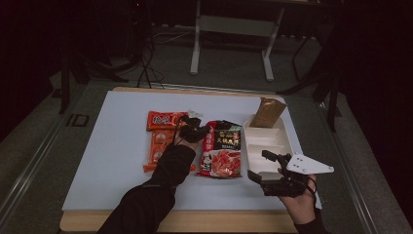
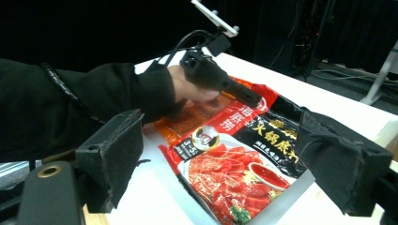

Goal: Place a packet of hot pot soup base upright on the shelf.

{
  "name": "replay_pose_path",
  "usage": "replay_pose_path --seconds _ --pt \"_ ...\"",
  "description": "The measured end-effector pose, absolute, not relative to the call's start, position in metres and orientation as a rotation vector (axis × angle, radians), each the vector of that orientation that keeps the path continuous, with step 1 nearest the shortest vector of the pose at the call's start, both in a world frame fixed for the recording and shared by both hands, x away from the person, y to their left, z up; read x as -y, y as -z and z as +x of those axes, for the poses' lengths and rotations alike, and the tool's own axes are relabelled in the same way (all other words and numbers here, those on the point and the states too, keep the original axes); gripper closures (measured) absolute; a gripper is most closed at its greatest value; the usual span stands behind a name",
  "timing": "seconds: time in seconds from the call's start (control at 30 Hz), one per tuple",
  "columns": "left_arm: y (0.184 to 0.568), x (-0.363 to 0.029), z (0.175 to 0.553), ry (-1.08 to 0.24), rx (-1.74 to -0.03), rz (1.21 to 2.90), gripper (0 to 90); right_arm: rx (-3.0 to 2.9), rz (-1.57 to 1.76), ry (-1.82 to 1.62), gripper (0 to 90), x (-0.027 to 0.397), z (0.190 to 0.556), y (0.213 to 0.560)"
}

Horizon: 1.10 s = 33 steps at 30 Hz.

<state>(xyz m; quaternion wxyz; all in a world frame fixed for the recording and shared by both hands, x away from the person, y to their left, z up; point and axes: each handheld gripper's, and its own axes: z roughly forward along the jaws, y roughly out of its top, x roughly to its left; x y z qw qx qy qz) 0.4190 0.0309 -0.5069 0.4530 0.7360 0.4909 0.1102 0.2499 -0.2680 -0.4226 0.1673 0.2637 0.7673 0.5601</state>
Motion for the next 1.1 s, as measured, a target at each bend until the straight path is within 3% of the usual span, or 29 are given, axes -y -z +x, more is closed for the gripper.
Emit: replay_pose_path --seconds 1.1 --pt "0.448 -0.041 0.355 -0.319 -0.945 1.66 88.2 -2.135 0.85 -1.59 12.0 0.278 0.258 0.415"
